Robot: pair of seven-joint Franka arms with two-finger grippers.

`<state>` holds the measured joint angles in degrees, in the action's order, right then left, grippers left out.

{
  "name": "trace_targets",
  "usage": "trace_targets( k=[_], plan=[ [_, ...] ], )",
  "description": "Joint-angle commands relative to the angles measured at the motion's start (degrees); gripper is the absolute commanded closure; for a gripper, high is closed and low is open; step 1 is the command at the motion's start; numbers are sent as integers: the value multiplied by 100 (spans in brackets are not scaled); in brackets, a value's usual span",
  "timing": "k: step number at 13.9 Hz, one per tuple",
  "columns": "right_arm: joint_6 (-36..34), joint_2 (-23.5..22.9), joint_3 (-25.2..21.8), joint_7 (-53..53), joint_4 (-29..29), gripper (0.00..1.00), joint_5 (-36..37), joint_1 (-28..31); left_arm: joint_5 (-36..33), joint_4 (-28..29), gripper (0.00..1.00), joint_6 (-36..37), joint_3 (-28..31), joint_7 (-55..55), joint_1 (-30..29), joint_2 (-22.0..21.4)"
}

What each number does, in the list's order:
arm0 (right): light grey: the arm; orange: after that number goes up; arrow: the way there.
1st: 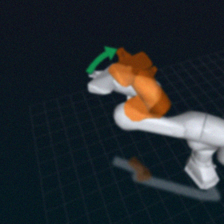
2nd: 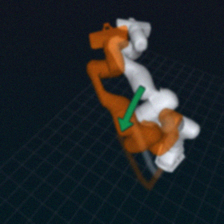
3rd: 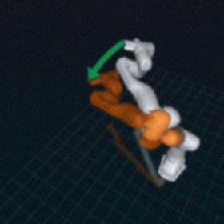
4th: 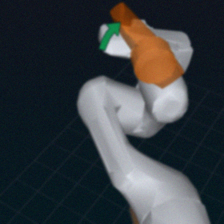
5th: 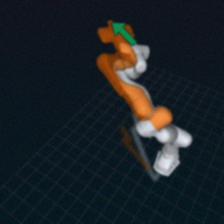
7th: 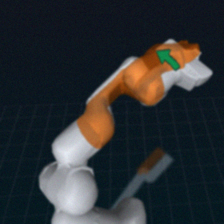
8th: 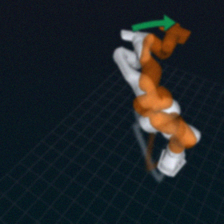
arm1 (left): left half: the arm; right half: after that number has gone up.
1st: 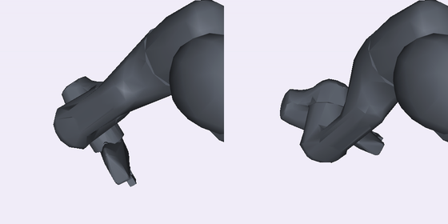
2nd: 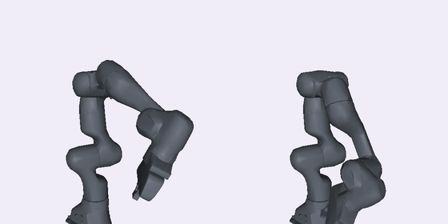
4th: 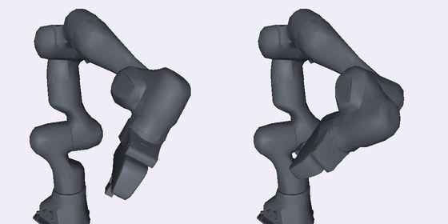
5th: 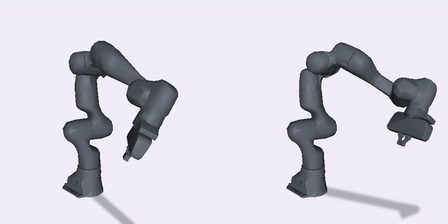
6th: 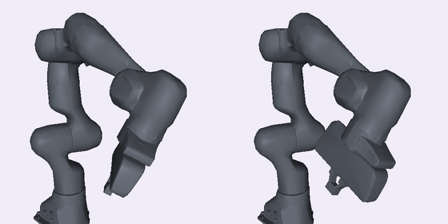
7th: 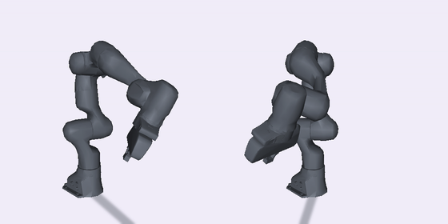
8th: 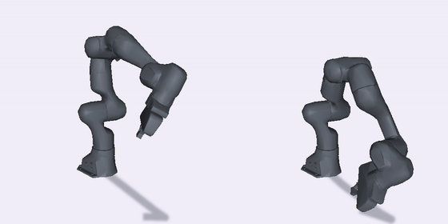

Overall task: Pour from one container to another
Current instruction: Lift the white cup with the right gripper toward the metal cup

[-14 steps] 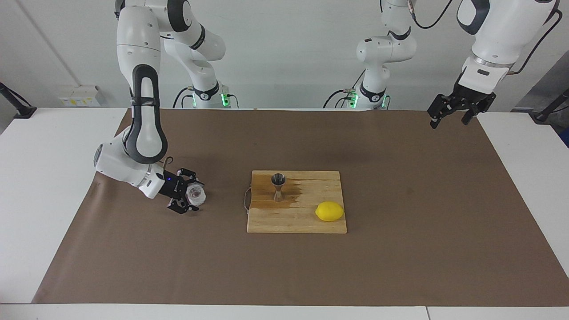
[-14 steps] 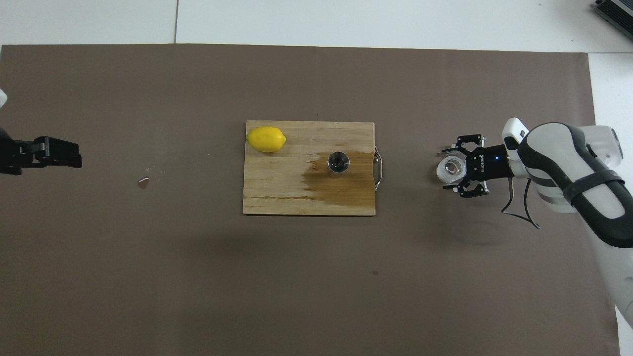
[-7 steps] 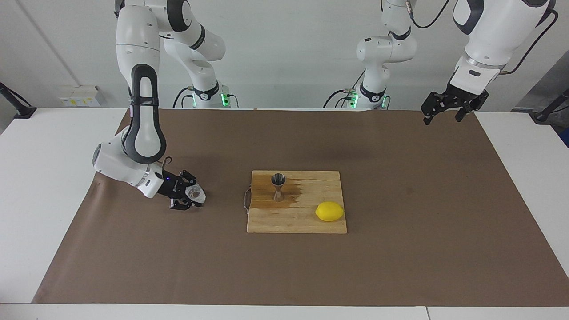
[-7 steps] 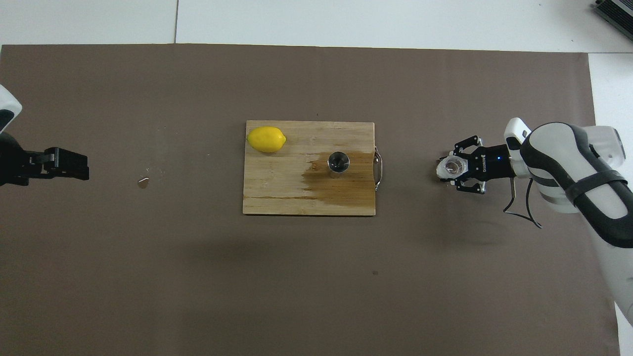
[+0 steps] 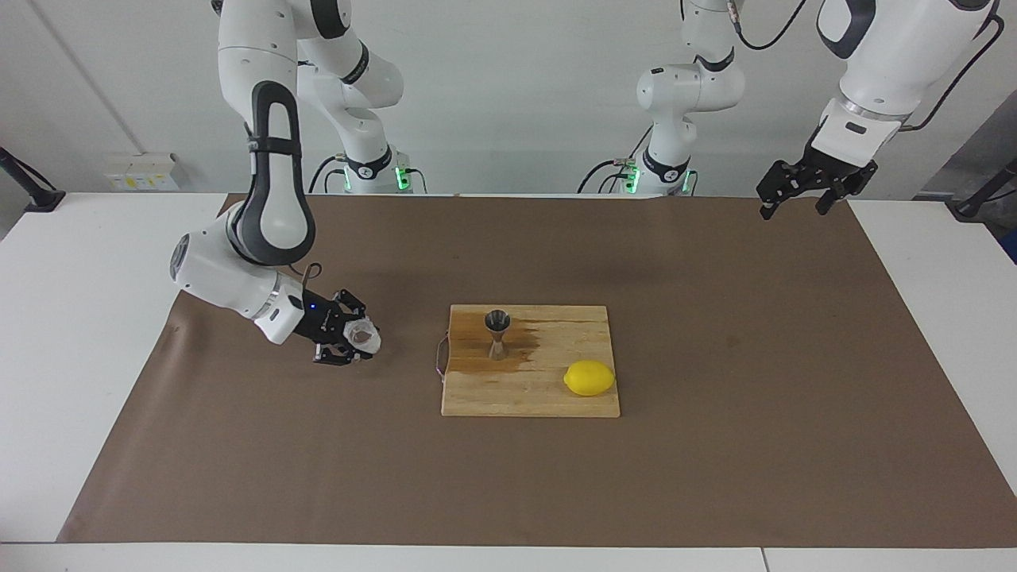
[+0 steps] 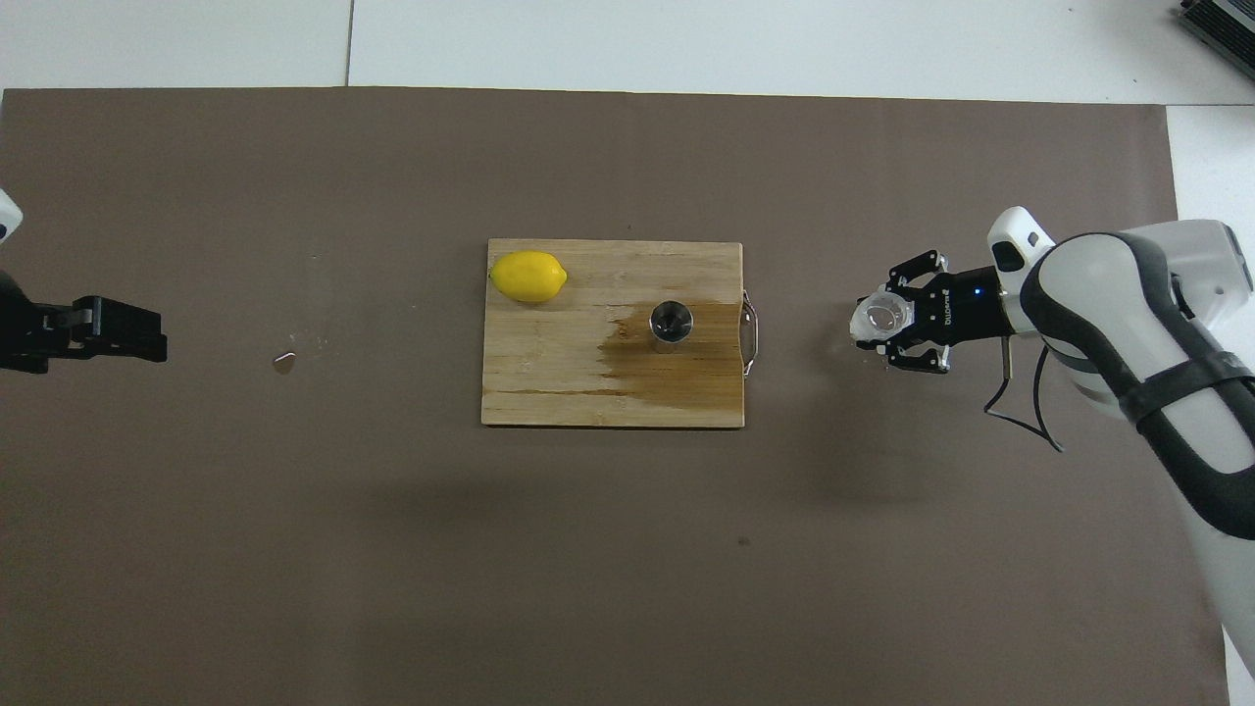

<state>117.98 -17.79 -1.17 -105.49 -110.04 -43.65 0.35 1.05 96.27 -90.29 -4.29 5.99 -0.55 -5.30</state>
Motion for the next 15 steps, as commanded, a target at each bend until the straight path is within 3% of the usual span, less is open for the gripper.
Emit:
trace_targets(
  k=[1,7,12,15],
  plan=[
    [-29,337,11,1193,97,77,426,-351,149,6,0,-59,-28,-89,-104,-102],
    [-3,425,11,3523,756,77,1349,-1299,149,85,0,143,25,-37,-112,-217],
    [375,408,11,4895,800,77,2683,-2109,149,85,0,143,25,-37,-104,-217],
    [559,408,20,5257,792,77,3072,-2355,149,85,0,143,25,-37,-112,-217]
  ],
)
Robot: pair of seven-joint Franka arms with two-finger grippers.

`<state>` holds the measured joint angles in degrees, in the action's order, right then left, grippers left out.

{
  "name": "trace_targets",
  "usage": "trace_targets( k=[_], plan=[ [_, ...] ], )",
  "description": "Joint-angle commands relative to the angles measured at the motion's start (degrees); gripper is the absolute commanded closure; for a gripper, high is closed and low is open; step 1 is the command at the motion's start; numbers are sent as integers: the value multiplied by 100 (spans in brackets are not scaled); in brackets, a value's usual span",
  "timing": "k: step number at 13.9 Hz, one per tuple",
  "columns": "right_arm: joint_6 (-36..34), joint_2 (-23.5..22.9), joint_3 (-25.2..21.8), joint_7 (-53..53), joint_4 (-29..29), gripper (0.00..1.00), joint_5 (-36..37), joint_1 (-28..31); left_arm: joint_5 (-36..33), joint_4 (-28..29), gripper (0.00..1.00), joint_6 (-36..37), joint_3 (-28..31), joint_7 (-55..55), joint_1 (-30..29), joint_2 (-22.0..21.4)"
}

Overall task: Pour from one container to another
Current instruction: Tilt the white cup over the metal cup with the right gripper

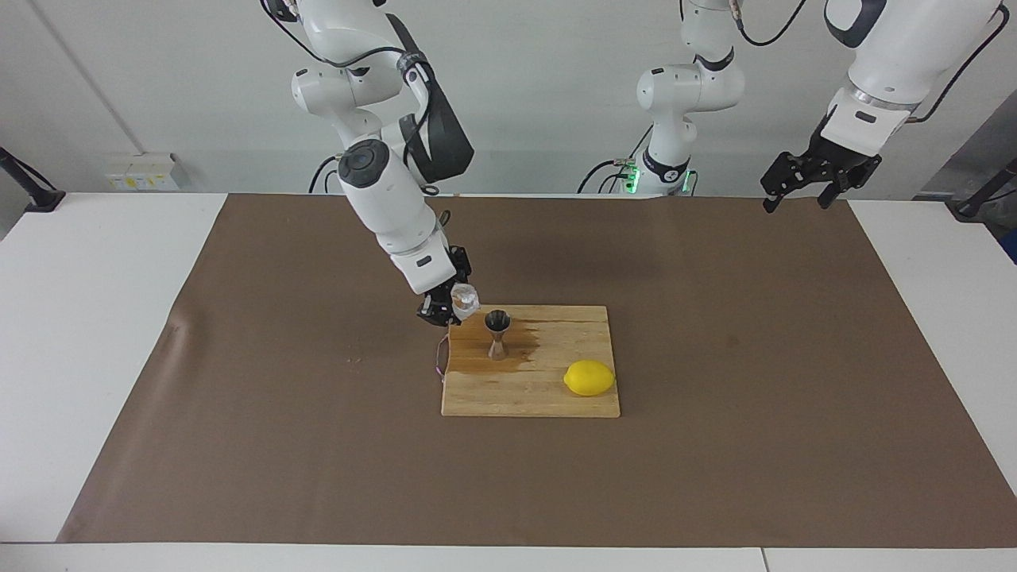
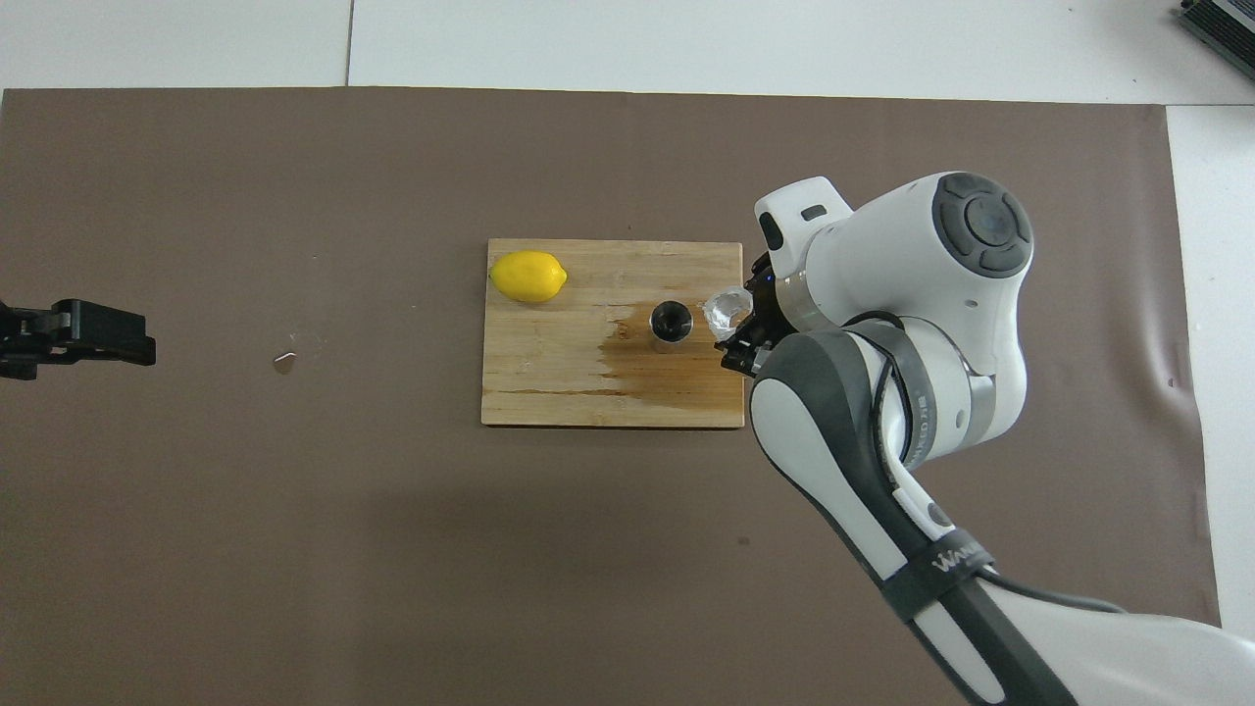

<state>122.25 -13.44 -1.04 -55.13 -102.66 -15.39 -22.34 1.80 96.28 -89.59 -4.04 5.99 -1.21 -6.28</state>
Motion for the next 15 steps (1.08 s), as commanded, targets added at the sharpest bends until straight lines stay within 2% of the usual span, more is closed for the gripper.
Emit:
trace_targets(
  k=[1,6,15],
  plan=[
    [193,-27,7,257,44,77,334,-156,75,84,0,73,-1,-37,-46,-119],
    [352,-27,7,441,-26,77,695,-314,75,84,0,73,-1,-37,-46,-119],
    [387,-27,16,275,-88,77,652,-288,75,84,0,73,-1,-37,-46,-119]
  ],
)
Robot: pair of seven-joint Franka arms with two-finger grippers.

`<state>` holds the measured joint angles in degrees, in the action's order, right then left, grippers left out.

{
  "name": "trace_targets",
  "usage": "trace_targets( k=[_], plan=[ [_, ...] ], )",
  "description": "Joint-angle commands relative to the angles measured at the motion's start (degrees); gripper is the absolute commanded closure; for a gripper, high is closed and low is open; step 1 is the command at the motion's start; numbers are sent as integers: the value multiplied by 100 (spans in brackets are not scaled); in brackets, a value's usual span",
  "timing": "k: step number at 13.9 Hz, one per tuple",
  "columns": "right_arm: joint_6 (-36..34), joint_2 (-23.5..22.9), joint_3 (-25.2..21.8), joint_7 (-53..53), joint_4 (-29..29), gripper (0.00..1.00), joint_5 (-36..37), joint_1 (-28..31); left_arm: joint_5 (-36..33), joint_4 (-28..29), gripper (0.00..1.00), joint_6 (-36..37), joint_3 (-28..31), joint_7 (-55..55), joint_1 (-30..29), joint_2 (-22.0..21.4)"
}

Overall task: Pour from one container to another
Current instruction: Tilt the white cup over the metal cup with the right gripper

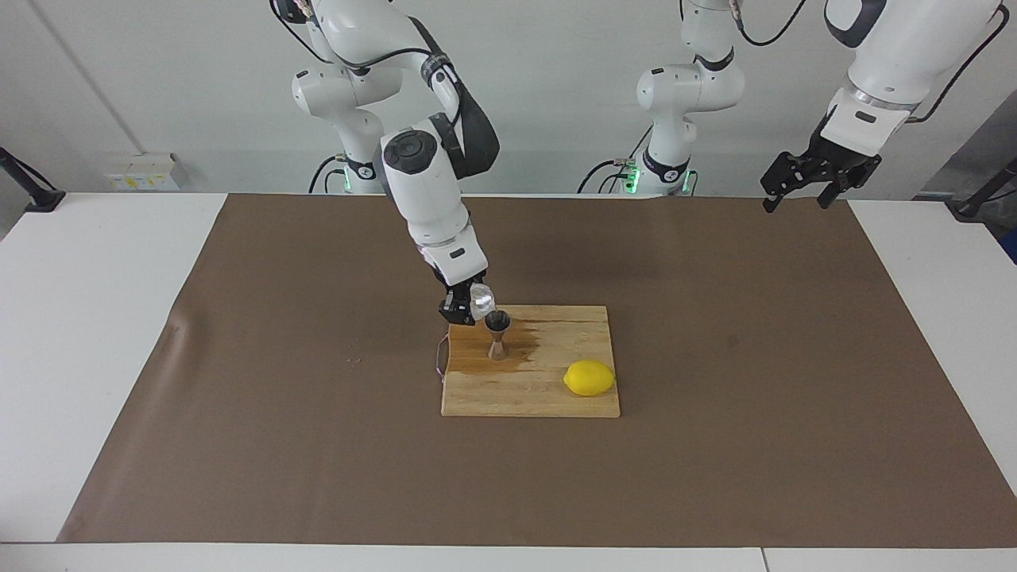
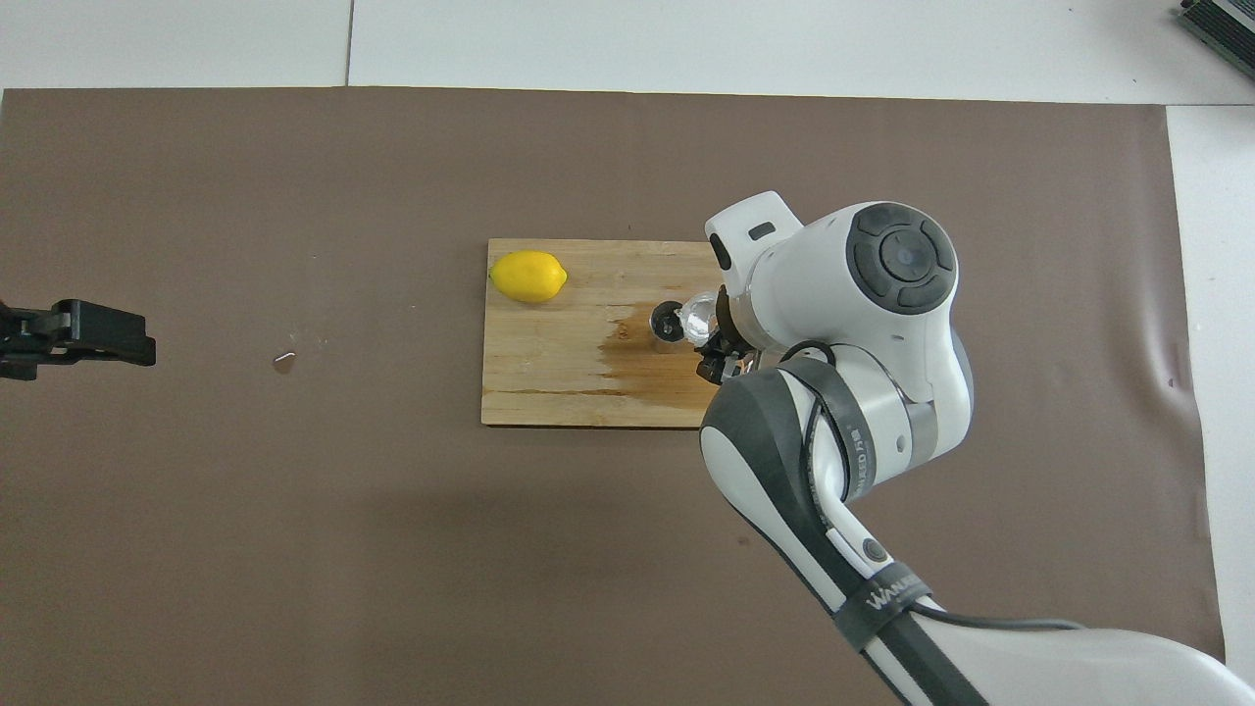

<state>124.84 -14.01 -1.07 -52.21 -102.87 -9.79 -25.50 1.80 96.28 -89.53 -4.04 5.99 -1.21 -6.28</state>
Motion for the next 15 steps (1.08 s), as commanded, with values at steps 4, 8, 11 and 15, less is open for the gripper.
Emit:
trace_targets(
  k=[4,8,11,15],
  plan=[
    [435,21,37,-350,-137,77,-23,45,75,83,0,67,-1,-37,-46,-119],
    [436,65,37,-1035,-155,77,-698,107,75,83,0,67,-1,-37,-46,-119],
    [436,74,37,-1256,-163,77,-832,116,75,83,0,67,-1,-37,-46,-127],
    [409,223,37,-1449,-190,77,-1024,239,75,83,0,67,-1,-37,-46,-119]
  ],
)
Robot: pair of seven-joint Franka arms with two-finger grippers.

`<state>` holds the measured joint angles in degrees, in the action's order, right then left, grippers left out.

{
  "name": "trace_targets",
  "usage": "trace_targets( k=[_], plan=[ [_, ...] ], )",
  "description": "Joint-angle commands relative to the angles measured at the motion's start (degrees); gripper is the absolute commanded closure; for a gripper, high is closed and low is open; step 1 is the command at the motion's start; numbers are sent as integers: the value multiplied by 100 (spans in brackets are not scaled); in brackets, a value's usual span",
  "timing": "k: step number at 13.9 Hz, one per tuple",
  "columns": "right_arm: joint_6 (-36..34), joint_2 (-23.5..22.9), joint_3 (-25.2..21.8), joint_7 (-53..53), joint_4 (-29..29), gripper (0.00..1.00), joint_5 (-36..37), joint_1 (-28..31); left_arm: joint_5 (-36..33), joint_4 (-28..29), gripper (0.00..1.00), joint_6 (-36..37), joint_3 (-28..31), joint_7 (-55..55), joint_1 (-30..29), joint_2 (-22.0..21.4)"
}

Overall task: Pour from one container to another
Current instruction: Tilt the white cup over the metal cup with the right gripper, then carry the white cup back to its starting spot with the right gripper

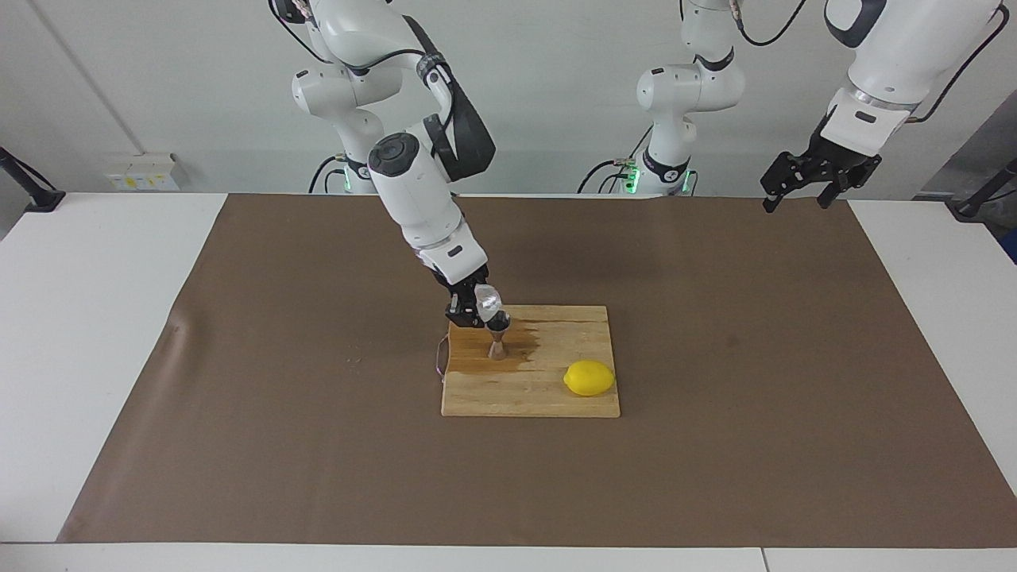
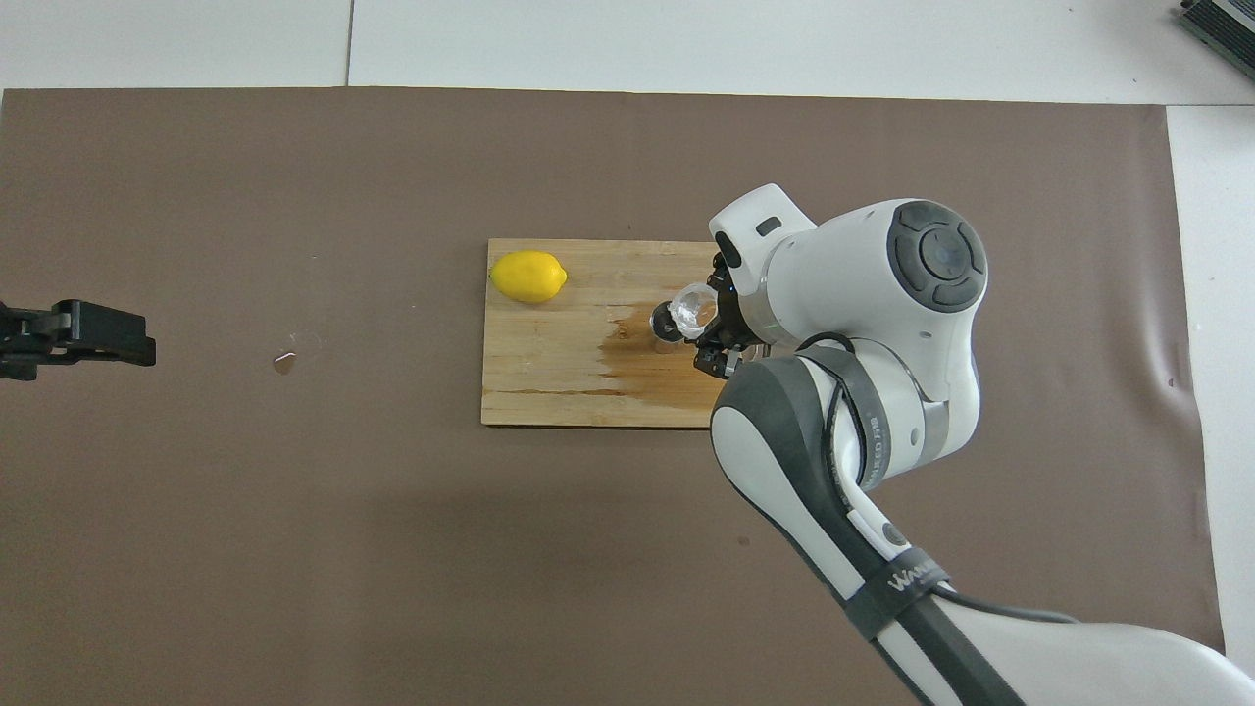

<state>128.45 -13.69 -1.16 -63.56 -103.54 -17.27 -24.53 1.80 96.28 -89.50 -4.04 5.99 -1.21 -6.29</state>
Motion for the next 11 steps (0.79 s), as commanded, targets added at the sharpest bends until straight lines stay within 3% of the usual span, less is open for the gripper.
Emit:
trace_targets(
  k=[1,7,11],
  plan=[
    [49,261,46,-471,-175,77,-477,167,75,83,0,65,-1,-37,-46,-118],
    [-30,402,46,-1649,-342,77,-1243,597,75,83,0,65,-1,-37,-46,-127],
    [-30,507,46,-2685,-648,77,-1357,1071,75,83,0,65,-1,-37,-46,-119]
  ],
)
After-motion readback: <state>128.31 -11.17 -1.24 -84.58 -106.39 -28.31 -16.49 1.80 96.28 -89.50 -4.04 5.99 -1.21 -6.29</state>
